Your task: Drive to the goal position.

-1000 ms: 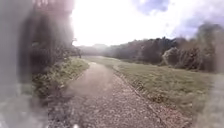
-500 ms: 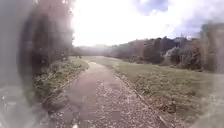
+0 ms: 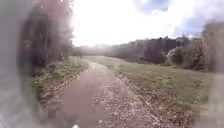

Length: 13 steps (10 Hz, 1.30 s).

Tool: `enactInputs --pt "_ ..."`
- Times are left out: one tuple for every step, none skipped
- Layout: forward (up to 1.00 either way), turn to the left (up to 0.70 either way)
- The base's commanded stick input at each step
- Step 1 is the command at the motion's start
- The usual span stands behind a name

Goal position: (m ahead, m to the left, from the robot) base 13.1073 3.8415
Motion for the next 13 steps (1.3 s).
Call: enactInputs --pt "0.7 0.01" --pt "0.7 0.01" --pt "0.7 0.01" --pt "0.7 0.01" --pt "0.7 0.01" --pt "0.7 0.01" --pt "0.7 0.01" --pt "0.7 0.01" --pt "0.7 0.01" --pt "0.7 0.01" --pt "0.7 0.01" --pt "0.7 0.01" --pt "0.7 0.01"
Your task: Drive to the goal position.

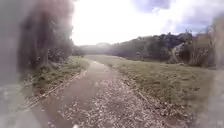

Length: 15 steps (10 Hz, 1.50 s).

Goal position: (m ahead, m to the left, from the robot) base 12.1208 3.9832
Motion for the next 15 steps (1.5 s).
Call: enactInputs --pt "0.7 0.01" --pt "0.7 0.01" --pt "0.7 0.01" --pt "0.7 0.01" --pt "0.7 0.01" --pt "0.7 0.01" --pt "0.7 0.01" --pt "0.7 0.01" --pt "0.7 0.01" --pt "0.7 0.01" --pt "0.7 0.01" --pt "0.7 0.01" --pt "0.7 0.01" --pt "0.7 0.01" --pt "0.7 0.01"
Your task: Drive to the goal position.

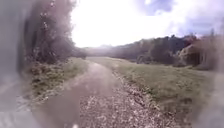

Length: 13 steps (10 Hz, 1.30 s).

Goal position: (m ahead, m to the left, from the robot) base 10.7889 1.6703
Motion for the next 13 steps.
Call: enactInputs --pt "0.7 0.01" --pt "0.7 0.01" --pt "0.7 0.01" --pt "0.7 0.01" --pt "0.7 0.01" --pt "0.7 0.01" --pt "0.7 0.01" --pt "0.7 0.01" --pt "0.7 0.01" --pt "0.7 0.01" --pt "0.7 0.01" --pt "0.7 0.01" --pt "0.7 0.01"
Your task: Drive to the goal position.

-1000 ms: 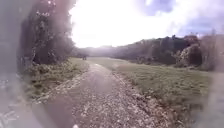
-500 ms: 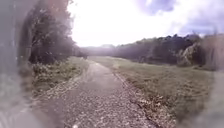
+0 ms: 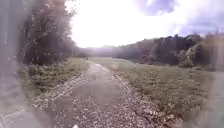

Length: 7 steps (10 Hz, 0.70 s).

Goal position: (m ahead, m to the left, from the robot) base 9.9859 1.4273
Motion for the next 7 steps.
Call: enactInputs --pt "0.7 0.01" --pt "0.7 0.0" --pt "0.7 0.0" --pt "0.7 0.0" --pt "0.7 0.1" --pt "0.7 0.13" --pt "0.7 0.12"
